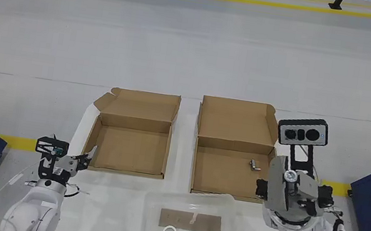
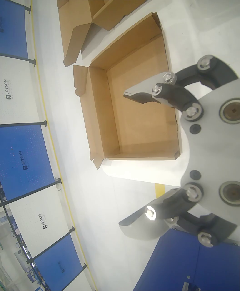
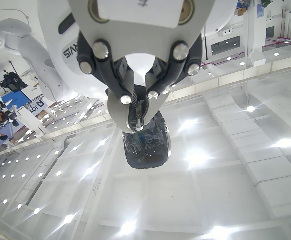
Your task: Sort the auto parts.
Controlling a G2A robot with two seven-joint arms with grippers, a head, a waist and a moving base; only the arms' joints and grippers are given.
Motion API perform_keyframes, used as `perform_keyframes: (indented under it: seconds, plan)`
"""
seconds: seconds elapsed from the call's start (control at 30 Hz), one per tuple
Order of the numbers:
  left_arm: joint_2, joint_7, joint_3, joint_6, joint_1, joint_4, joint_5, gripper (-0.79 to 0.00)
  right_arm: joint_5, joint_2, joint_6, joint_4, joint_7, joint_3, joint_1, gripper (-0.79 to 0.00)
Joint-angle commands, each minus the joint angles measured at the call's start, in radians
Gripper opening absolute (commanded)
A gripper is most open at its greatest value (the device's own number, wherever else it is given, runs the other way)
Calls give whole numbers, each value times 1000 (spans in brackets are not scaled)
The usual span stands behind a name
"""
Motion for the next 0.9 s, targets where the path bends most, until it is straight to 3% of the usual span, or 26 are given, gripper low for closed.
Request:
perform_keyframes:
  seconds: [0.0,0.7,0.87]
  plan:
    - [0,0,0,0,0,0,0,0,14,-5,6,-3,9,7,-5,-785]
    - [0,0,0,0,0,0,0,0,11,-12,20,-3,21,19,-10,-785]
    - [0,0,0,0,0,0,0,0,-137,-7,85,8,-16,87,-29,-785]
